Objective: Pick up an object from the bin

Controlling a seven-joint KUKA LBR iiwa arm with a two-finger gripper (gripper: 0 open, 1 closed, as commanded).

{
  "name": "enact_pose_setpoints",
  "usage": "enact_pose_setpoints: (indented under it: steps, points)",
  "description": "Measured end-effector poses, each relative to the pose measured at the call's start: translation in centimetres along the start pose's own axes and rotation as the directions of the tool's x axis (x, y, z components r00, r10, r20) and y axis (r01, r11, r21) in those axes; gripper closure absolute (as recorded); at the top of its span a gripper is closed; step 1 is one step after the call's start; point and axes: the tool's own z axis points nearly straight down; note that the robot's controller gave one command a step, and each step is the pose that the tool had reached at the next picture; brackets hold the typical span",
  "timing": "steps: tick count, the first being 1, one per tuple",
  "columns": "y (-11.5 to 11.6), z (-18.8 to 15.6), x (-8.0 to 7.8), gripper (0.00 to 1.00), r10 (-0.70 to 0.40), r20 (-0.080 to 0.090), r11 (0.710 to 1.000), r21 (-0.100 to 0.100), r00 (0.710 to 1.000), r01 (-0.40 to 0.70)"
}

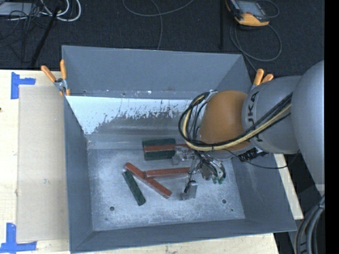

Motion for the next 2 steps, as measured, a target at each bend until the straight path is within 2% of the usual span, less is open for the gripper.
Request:
enact_pose_setpoints:
  steps: [1, 2]
  points:
    - [0.0, 0.0, 0.0, 1.0, -0.001, 0.001, 1.0, 0.0, 1.0, 0.001]
    - [0.0, -9.1, -0.9, 1.0, -0.015, 0.012, 1.0, 0.001, 1.0, 0.015]
